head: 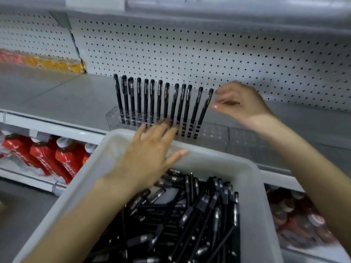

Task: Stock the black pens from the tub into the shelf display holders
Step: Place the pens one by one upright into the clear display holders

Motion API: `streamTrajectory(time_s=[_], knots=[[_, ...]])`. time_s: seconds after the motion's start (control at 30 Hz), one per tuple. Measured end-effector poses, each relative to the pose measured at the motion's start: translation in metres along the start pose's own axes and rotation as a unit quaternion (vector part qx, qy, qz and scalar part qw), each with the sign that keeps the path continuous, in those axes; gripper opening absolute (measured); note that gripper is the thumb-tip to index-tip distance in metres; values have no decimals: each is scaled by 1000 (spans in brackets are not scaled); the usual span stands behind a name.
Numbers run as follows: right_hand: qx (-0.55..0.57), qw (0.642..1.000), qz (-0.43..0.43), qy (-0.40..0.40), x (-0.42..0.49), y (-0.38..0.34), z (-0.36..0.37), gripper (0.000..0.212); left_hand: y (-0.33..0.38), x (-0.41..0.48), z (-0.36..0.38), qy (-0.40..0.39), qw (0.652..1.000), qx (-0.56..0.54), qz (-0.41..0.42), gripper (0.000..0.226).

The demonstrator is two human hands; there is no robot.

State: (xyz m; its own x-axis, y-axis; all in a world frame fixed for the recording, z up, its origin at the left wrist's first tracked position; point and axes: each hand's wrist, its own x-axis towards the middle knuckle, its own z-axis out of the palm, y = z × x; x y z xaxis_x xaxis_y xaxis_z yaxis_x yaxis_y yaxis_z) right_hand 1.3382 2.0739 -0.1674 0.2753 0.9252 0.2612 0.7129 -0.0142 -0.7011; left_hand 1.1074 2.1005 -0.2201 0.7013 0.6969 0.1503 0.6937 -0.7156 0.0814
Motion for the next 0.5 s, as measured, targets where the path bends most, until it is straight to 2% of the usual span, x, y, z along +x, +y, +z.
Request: streamTrajectory(time_s=[0.07, 0.13, 0.23, 0.33, 0.5], knots=[[26, 997, -9, 66, -19, -5, -6, 27, -8, -7, -12, -10, 1000, -23, -11, 84], [42, 996, -41, 66, -46, -11, -5, 23, -18, -22, -20, -12, 999, -33, -16, 90], [42, 992, -82, -88, -90, -17, 8, 19, -31, -53, -25, -12, 999, -26, -41, 94], [16, 966, -97, -238, -114, -10, 32, 16, -42, -81, -25, -23, 996, 0, -84, 97], [-27, 937, -111, -331, -115, 8, 67, 18, -50, -108, -13, -18, 993, -17, -117, 101]])
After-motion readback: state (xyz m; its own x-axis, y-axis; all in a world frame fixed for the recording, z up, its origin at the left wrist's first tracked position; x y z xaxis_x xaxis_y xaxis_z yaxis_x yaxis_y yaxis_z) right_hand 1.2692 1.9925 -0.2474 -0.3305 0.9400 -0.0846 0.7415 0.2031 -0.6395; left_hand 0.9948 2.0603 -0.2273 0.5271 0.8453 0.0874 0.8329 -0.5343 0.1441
